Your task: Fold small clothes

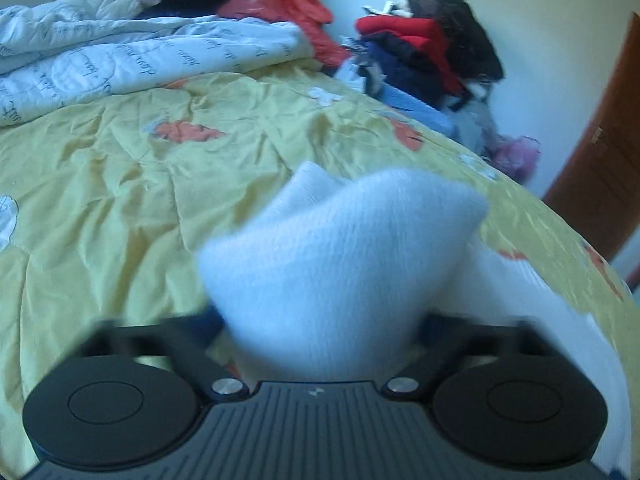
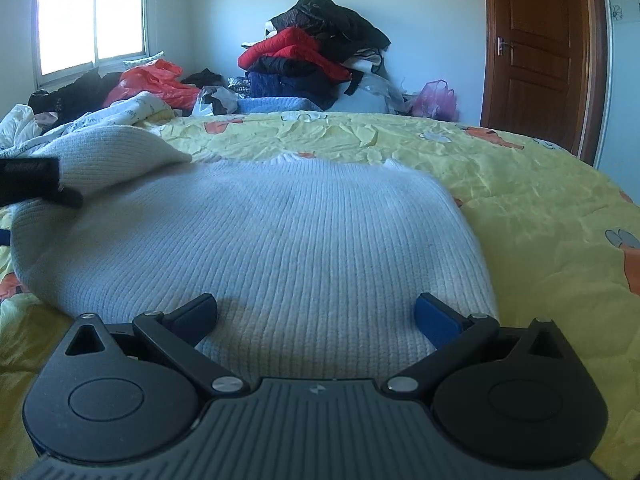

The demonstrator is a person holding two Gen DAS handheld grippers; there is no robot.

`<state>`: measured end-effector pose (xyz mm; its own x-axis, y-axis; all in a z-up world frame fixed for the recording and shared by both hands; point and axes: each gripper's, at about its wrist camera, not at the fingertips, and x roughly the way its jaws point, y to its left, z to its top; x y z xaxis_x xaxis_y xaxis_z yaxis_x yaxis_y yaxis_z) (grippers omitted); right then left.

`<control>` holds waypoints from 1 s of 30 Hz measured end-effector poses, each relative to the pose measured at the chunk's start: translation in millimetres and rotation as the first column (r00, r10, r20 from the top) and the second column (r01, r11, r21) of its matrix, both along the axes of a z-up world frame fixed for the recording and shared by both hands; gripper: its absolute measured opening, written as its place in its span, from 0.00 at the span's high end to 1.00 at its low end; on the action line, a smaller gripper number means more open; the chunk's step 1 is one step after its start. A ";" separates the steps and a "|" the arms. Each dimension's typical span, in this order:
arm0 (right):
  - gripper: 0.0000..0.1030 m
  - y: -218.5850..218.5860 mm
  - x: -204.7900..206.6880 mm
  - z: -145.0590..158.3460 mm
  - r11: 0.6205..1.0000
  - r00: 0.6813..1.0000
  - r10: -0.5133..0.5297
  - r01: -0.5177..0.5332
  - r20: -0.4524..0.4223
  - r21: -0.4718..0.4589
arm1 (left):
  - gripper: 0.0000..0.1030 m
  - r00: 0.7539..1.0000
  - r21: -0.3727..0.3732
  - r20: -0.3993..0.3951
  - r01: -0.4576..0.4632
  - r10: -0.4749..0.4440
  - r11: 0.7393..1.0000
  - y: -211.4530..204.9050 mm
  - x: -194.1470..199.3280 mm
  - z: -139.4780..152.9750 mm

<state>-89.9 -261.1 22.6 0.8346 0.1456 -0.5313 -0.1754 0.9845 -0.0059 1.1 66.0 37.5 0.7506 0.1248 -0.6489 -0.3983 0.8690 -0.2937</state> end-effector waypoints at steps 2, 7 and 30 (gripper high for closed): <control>0.02 0.6 0.7 -0.4 1.000 1.000 0.000 0.000 -0.001 -0.005 | 0.76 0.998 0.008 0.029 -0.053 0.053 0.999 0.2 -1.1 9.9; 0.02 1.5 0.8 -0.2 1.000 1.000 -0.001 0.001 -0.001 -0.007 | 0.78 0.961 0.455 0.162 0.127 -0.223 0.881 -84.4 -13.8 39.3; 0.02 15.2 204.1 21.5 0.686 0.800 0.448 -0.020 -0.400 0.727 | 0.77 0.777 0.870 -0.008 0.316 -0.629 0.380 -183.1 -75.7 -44.1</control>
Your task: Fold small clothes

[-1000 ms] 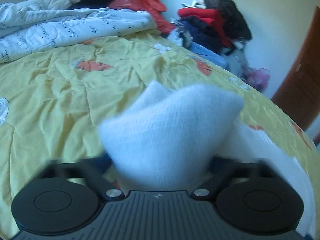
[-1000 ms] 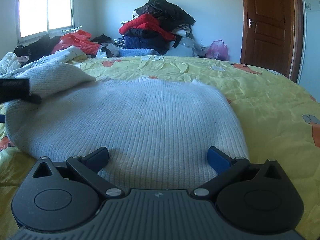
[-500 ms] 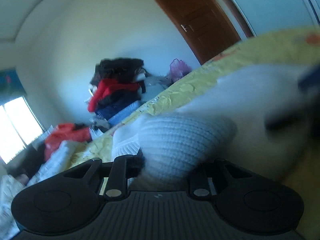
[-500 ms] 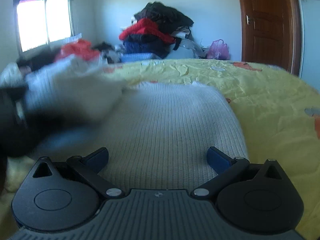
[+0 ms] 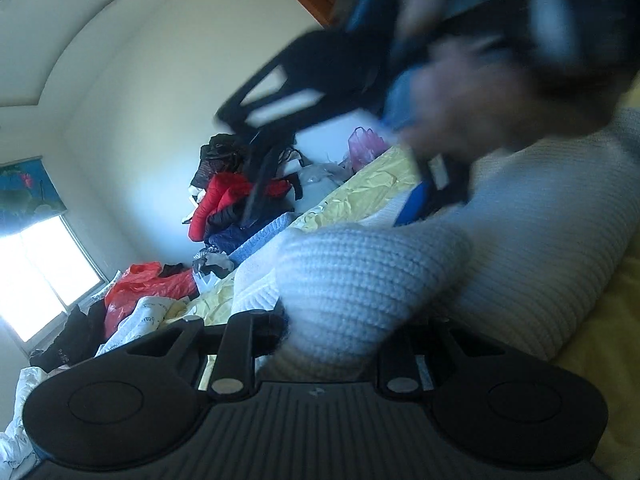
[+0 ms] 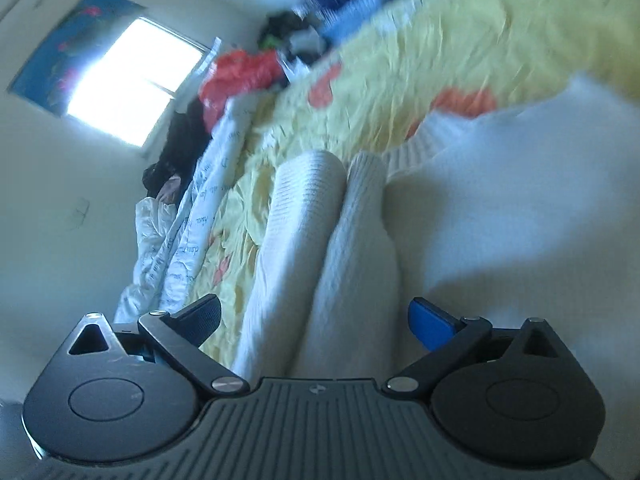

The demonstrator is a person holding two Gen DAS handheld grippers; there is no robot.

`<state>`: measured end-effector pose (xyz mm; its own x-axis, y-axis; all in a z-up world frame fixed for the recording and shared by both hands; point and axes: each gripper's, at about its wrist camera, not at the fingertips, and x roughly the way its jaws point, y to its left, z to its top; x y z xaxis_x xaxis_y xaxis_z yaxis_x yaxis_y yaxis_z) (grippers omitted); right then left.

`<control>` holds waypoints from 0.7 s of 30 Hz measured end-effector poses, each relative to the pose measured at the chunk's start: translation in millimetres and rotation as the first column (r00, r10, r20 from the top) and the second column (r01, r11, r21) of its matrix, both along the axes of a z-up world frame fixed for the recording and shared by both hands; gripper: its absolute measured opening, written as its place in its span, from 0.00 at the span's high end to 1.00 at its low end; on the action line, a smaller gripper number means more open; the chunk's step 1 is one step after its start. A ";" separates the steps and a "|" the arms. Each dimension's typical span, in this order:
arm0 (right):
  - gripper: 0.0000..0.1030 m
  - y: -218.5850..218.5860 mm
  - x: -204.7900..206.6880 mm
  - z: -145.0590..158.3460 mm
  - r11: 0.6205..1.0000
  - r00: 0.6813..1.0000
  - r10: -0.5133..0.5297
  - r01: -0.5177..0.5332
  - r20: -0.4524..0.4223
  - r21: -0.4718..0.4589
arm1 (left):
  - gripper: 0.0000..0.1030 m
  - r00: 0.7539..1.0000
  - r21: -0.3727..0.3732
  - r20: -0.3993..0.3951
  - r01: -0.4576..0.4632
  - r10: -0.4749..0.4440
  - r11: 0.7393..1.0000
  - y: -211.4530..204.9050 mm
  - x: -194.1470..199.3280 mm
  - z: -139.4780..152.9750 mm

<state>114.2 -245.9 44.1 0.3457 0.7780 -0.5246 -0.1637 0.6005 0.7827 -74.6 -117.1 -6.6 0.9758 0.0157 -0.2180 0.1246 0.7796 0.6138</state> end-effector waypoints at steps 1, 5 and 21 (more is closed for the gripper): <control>0.03 8.7 7.7 -2.0 1.000 1.000 0.014 -0.014 -0.013 -0.001 | 0.77 1.000 -0.003 0.000 -0.001 0.001 1.000 -0.3 -0.3 -0.1; 0.17 42.6 14.7 8.3 0.989 0.997 0.068 -0.063 0.031 -0.132 | 0.77 1.000 -0.005 0.000 -0.003 0.003 1.000 -0.2 4.2 -0.4; 0.69 -68.3 -6.1 97.5 0.911 0.927 0.205 -0.064 0.313 -0.408 | 0.77 0.962 0.042 0.059 0.264 -0.266 0.964 -115.1 -4.9 40.8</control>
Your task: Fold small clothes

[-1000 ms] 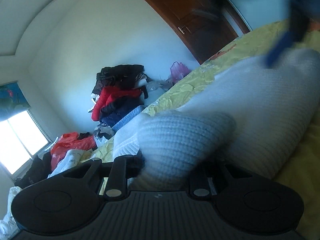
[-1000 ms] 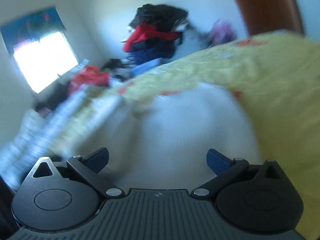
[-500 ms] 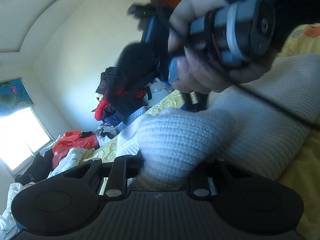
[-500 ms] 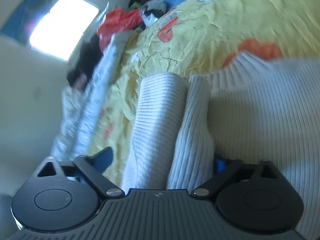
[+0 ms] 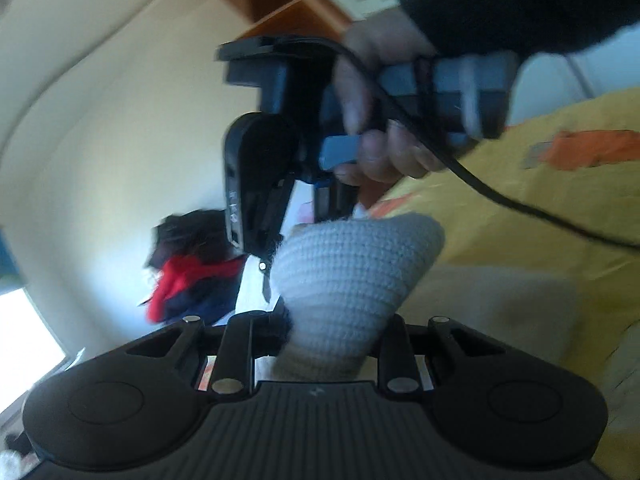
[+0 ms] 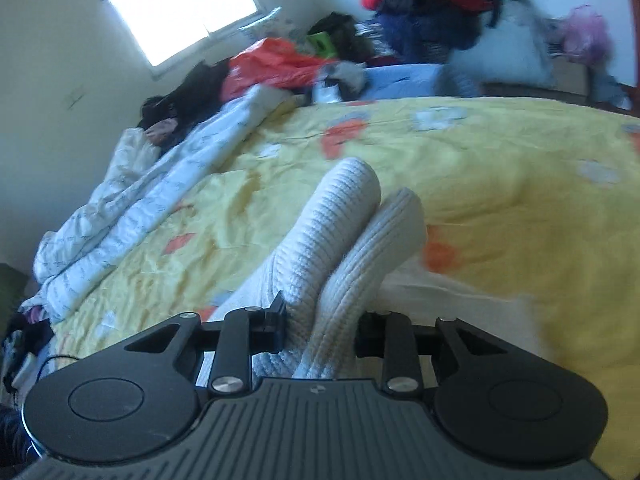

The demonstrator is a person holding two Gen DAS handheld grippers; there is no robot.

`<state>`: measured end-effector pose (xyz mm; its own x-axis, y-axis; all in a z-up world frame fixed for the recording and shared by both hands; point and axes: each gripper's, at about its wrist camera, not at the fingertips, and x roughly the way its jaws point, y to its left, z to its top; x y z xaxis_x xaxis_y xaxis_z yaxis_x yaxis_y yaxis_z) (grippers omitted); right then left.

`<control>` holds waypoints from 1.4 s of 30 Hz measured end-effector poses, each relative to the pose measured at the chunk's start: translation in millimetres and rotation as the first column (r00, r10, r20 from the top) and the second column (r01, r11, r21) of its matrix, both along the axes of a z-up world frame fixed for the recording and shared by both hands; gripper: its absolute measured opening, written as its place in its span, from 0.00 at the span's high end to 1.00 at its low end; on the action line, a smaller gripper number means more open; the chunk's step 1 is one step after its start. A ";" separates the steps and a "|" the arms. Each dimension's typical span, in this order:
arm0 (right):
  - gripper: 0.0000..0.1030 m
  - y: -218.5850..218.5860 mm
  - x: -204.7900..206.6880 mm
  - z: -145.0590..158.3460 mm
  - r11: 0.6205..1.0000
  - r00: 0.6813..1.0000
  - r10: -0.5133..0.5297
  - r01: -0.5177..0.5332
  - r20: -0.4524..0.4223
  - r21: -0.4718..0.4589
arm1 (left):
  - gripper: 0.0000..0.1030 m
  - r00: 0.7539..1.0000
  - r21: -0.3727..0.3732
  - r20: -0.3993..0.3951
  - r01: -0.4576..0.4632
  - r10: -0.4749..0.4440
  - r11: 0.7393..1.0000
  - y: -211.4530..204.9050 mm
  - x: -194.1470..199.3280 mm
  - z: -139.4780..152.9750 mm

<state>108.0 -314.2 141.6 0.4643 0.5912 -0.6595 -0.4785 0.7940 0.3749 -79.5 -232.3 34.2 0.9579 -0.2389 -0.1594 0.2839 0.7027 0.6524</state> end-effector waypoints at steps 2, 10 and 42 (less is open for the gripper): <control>0.69 -28.6 -0.5 -18.0 0.998 0.997 -0.058 0.057 -0.041 -0.026 | 0.77 0.997 0.024 -0.056 0.046 -0.045 0.999 -22.1 2.3 -18.3; 0.26 -84.7 -25.4 -74.8 0.950 0.957 -0.275 0.286 -0.097 0.127 | 0.51 0.994 0.101 -0.026 0.110 -0.108 0.989 -26.1 -14.0 -43.1; 0.71 -74.4 -33.7 -80.3 0.930 0.930 -0.365 0.363 0.039 0.053 | 0.65 0.993 -0.001 -0.104 0.052 -0.052 0.999 73.2 -32.5 -38.8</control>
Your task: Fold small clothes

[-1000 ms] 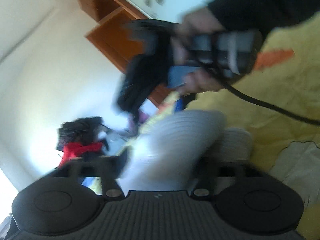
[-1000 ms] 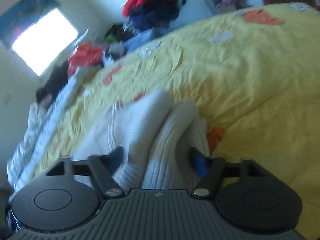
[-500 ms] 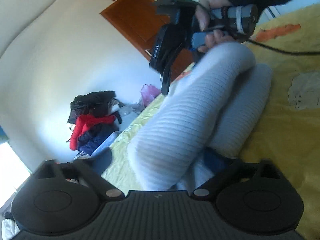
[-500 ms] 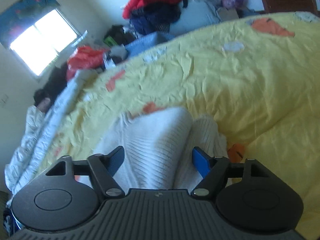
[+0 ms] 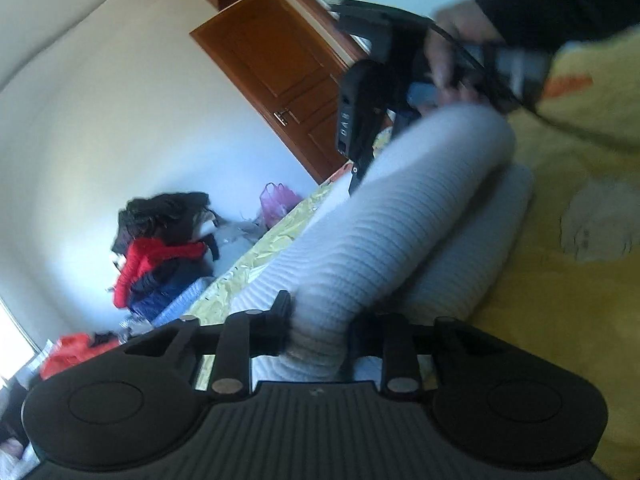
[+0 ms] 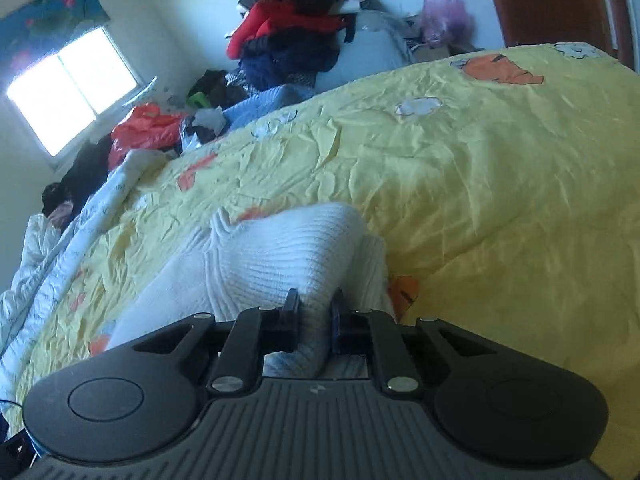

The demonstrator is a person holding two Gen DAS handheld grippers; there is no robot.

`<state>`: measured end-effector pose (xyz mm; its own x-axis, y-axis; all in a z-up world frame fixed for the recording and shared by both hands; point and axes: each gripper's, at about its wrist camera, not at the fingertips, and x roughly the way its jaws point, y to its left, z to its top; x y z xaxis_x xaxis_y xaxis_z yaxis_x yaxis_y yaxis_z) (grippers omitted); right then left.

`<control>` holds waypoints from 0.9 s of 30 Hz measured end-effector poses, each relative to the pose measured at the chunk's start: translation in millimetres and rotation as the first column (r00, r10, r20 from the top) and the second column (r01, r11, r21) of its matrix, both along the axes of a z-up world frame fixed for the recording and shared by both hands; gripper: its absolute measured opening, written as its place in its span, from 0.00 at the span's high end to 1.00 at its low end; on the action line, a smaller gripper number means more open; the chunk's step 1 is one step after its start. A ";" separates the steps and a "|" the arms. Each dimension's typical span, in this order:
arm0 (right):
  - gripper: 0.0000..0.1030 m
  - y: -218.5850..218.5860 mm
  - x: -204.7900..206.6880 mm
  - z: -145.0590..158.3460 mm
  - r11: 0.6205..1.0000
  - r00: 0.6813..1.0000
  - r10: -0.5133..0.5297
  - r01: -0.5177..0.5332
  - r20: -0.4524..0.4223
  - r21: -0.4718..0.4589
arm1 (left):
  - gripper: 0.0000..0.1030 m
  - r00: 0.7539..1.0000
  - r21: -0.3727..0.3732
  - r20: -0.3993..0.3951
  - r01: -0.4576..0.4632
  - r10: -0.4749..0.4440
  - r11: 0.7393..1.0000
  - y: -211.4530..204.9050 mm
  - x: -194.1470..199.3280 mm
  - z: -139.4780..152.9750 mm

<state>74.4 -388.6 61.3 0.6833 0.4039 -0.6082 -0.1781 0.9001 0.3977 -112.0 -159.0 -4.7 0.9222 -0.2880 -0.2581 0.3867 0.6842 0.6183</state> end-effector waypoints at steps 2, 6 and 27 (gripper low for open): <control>0.50 -1.9 -4.1 5.1 0.999 1.000 -0.001 0.001 0.000 0.035 | 0.28 1.000 -0.019 -0.013 -0.004 0.003 1.000 13.5 0.0 12.8; 0.07 -27.5 -20.7 18.7 0.980 0.997 -0.068 0.059 0.041 0.188 | 0.03 0.999 -0.098 -0.021 0.026 -0.028 0.995 52.2 -4.1 39.1; 0.44 8.3 7.7 -11.7 0.982 0.985 0.063 -0.033 -0.158 0.188 | 0.59 0.580 -0.545 -0.795 -0.555 -0.178 0.629 105.0 219.4 44.8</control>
